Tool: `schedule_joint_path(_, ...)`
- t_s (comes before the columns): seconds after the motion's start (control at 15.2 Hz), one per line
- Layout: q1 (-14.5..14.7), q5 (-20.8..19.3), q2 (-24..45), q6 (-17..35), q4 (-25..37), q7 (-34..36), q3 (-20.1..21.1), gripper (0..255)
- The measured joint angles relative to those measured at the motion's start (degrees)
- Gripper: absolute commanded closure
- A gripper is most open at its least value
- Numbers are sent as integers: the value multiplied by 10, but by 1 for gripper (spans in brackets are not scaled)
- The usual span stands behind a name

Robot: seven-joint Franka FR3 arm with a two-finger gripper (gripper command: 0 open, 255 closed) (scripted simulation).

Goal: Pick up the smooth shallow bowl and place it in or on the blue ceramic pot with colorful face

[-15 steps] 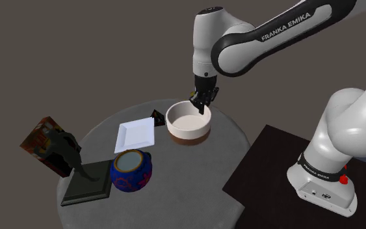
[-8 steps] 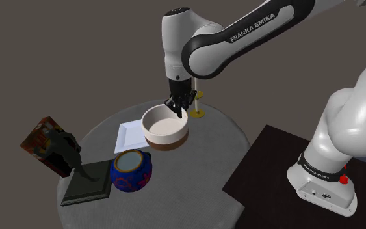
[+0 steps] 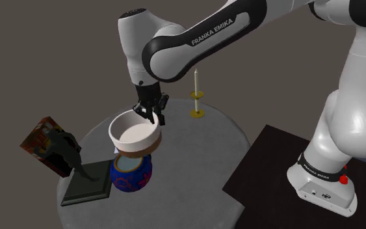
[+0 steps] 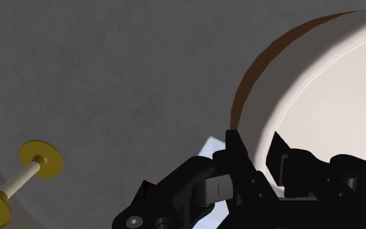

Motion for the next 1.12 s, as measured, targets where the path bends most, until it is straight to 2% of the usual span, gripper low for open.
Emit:
schedule_joint_path(0.33, 41, -43, 115, -55, 159, 44, 5, 255)
schedule_joint_path(0.4, 45, -47, 127, -59, 173, 47, 4, 255)
schedule_joint_path(0.59, 50, -53, 143, -48, 177, 54, 3, 255)
schedule_joint_path(1.12, 50, -63, 158, 5, 137, 63, -1, 255)
